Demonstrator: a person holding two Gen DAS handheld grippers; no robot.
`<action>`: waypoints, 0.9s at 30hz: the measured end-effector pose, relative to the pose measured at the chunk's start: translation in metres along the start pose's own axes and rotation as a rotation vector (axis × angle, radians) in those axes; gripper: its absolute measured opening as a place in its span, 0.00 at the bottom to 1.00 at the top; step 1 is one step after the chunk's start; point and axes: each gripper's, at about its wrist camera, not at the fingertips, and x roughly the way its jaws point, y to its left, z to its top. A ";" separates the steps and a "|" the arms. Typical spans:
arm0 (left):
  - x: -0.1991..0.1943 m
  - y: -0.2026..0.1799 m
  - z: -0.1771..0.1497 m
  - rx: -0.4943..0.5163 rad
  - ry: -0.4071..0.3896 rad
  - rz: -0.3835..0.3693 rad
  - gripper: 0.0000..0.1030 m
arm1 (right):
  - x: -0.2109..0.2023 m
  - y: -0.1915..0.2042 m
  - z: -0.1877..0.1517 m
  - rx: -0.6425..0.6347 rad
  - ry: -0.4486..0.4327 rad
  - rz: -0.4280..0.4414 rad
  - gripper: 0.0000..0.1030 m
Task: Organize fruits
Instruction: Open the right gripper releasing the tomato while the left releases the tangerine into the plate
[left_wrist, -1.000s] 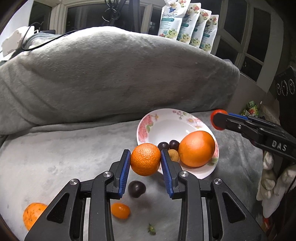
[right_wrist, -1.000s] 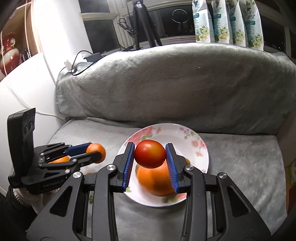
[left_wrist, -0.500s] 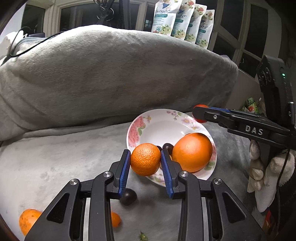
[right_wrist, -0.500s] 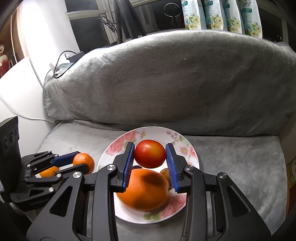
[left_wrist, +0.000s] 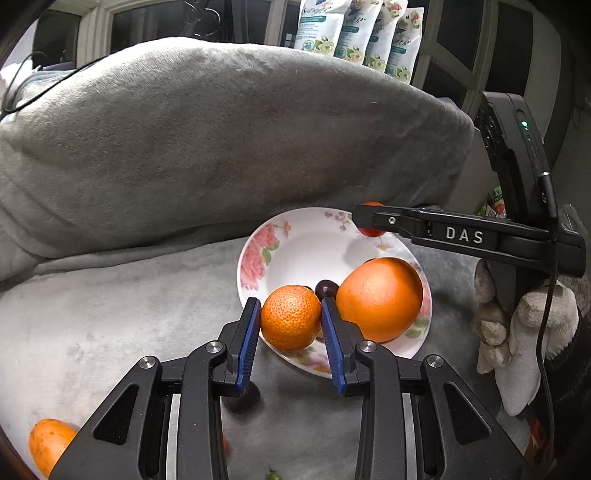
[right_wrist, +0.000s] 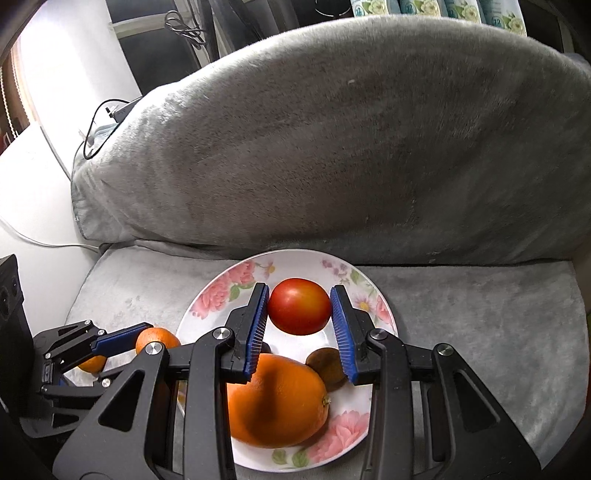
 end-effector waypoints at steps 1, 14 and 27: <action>0.002 -0.001 0.001 0.000 0.002 -0.002 0.31 | 0.001 0.000 0.001 0.001 0.002 0.000 0.35; 0.009 -0.003 -0.002 0.011 0.018 -0.022 0.31 | 0.011 0.000 0.005 0.003 0.017 -0.005 0.35; 0.003 -0.003 -0.002 0.015 0.004 -0.020 0.33 | -0.003 0.011 0.008 -0.021 -0.028 -0.024 0.70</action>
